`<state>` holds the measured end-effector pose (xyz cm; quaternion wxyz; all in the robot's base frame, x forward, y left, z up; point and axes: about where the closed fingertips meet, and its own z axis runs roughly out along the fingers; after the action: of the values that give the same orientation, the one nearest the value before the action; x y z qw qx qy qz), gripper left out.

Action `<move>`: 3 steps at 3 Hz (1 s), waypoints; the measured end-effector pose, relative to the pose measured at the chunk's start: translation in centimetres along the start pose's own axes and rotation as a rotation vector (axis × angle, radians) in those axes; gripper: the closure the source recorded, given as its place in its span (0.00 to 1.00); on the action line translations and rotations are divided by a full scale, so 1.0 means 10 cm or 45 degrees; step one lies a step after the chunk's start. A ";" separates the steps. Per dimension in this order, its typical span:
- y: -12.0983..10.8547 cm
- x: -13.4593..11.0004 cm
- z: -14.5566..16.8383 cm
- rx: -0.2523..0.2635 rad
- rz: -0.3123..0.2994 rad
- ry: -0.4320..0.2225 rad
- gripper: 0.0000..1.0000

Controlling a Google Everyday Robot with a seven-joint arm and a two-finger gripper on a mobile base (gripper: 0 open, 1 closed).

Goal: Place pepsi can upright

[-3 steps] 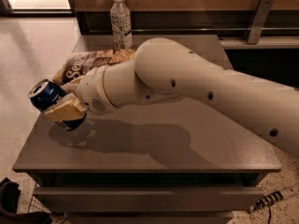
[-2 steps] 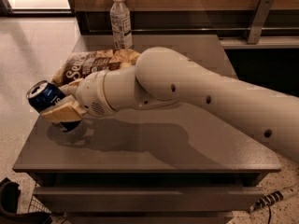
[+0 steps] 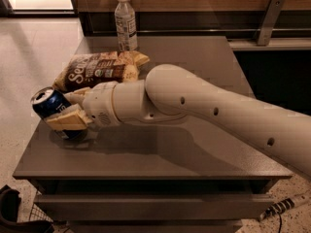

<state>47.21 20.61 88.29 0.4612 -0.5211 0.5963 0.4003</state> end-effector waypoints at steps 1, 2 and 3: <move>-0.01 0.17 -0.10 0.054 0.060 -0.025 1.00; -0.04 0.26 -0.20 0.093 0.084 -0.024 0.87; -0.02 0.25 -0.19 0.089 0.082 -0.023 0.63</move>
Offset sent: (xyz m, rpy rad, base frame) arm -0.0012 -0.0164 -0.0151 0.0255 0.0346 -0.0597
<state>47.10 18.11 86.37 0.4715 -0.4816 0.6220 0.3985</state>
